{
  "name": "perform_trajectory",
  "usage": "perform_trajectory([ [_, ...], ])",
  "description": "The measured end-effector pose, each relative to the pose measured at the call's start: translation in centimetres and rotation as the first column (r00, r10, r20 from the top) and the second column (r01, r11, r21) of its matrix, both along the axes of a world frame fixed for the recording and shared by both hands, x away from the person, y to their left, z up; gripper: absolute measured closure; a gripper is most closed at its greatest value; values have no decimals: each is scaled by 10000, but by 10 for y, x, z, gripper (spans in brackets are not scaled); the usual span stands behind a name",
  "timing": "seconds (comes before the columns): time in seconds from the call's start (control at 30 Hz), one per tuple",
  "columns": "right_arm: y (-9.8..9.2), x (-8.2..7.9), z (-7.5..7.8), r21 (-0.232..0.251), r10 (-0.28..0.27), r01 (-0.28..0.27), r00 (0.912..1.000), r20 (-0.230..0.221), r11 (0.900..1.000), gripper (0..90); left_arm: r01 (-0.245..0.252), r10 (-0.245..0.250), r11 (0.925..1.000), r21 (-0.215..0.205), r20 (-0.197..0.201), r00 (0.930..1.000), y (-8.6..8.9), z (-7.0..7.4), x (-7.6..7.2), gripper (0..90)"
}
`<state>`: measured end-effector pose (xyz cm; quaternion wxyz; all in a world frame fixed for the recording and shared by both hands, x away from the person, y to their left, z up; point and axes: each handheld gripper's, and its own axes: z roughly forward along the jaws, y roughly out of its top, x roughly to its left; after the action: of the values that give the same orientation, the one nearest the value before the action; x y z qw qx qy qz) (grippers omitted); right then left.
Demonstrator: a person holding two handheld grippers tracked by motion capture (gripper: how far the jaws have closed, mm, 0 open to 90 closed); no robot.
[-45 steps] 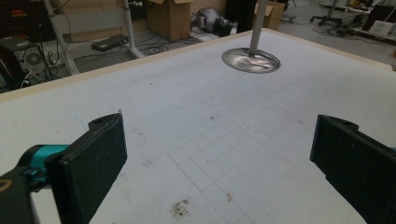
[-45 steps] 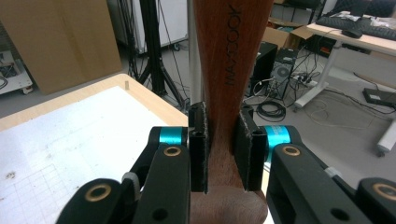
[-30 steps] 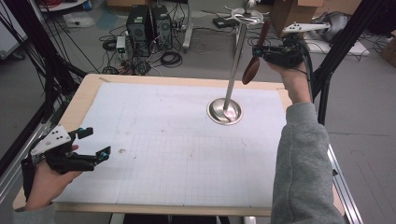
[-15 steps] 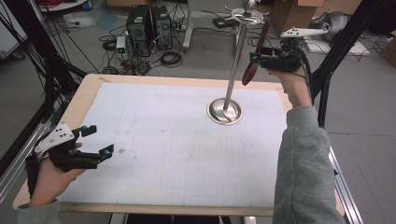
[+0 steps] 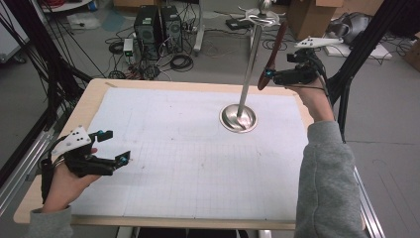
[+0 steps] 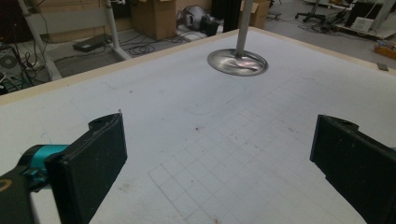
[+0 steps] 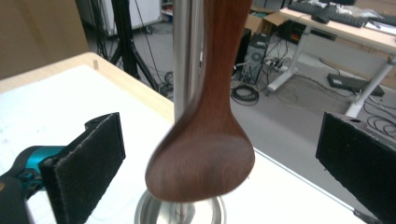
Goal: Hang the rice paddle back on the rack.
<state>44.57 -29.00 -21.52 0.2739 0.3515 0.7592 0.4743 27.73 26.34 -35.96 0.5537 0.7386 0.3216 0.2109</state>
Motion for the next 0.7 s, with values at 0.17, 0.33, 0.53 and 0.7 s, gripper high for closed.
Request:
perform_trajectory([
  [0.17,-3,-4,-6,71,-52,52,10000,-14,10000,0,122,-122,9999,-13,-15,9999,-5,0,5,43],
  [0.33,-4,-8,-6,-77,85,-85,10000,1,9999,0,228,-227,9997,38,-104,9997,-12,-1,8,43],
  [0.53,-4,-14,-9,113,205,-207,9997,141,9997,0,253,-253,9996,127,6,9997,-18,1,5,43],
  [0.7,-9,-21,-17,126,226,-227,9997,46,9997,0,361,-361,9993,23,84,9993,-21,3,10,43],
])
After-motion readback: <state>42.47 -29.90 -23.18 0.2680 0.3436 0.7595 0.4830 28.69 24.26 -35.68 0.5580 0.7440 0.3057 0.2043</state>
